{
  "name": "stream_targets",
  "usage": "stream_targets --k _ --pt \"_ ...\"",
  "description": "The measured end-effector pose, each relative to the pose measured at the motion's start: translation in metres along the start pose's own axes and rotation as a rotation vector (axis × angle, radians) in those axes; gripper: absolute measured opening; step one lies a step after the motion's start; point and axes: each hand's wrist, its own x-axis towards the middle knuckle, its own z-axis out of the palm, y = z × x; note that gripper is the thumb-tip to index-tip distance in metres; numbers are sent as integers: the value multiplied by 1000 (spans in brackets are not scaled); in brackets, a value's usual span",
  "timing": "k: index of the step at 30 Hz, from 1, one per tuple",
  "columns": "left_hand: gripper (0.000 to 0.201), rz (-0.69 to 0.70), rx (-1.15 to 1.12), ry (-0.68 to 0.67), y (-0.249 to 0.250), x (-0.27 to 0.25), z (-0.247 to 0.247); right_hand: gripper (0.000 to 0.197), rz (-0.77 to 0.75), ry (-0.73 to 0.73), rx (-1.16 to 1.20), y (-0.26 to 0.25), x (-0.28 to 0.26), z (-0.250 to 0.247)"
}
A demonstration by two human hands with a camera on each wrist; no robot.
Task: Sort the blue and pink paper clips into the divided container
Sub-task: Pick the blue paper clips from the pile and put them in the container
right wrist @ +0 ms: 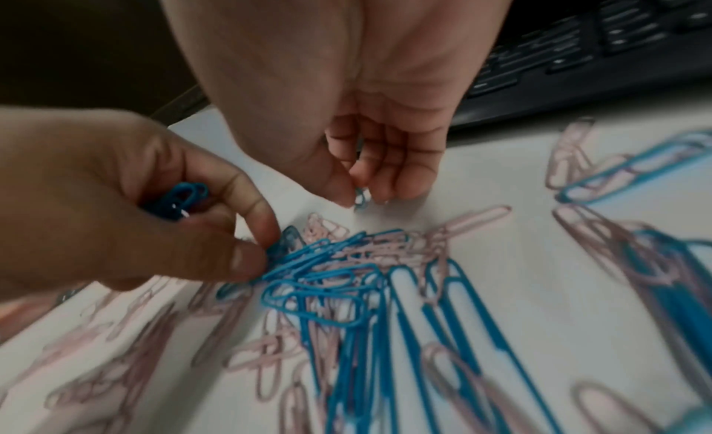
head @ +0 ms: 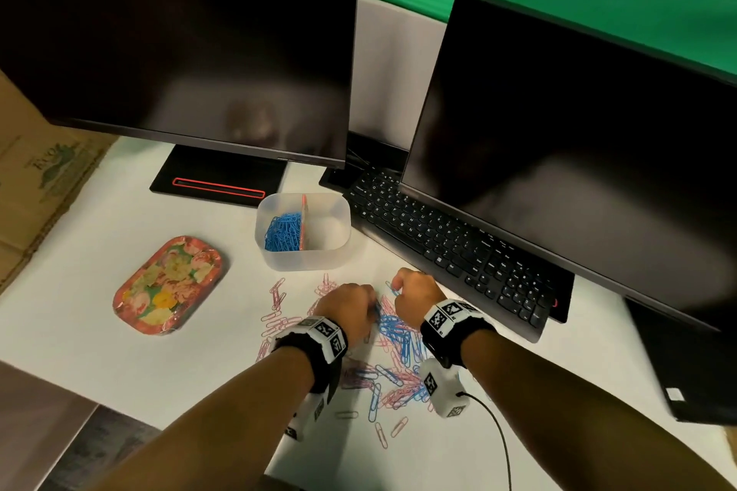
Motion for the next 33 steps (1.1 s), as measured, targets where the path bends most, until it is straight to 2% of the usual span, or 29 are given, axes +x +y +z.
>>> stream_targets --k 4,8,11,14,16,18,20,23,25,27,30,33 --pt "15 7 61 15 -3 6 4 17 12 77 181 16 -4 -2" --pt "12 10 -31 64 -11 8 3 6 23 120 436 35 -7 1" --pt "7 -18 -236 119 -17 5 -1 11 39 64 708 45 -12 2" --pt "11 -67 -436 130 -21 2 -4 18 31 -8 881 45 -21 0" --pt "18 -148 -600 62 -20 3 -7 21 58 -38 1002 45 -24 2" --pt "24 -281 -958 -43 -17 3 -9 22 95 -60 1054 44 -28 6" --pt "26 -382 -1304 -104 -15 1 -12 18 61 -52 888 43 -32 11" --pt "18 -430 -1546 -191 -12 -1 -14 12 -137 -48 417 41 -40 24" --pt "17 -438 -1536 -226 -10 -2 -14 19 -229 -44 125 38 -43 32" --pt "19 -447 -1467 -209 -8 0 -15 27 -258 -21 -18 35 -44 36" --pt "22 -432 -1329 -155 -8 3 -15 19 -237 16 -35 31 -41 39" --pt "23 -401 -1162 -86 -8 4 -15 9 -208 22 45 32 -40 39"
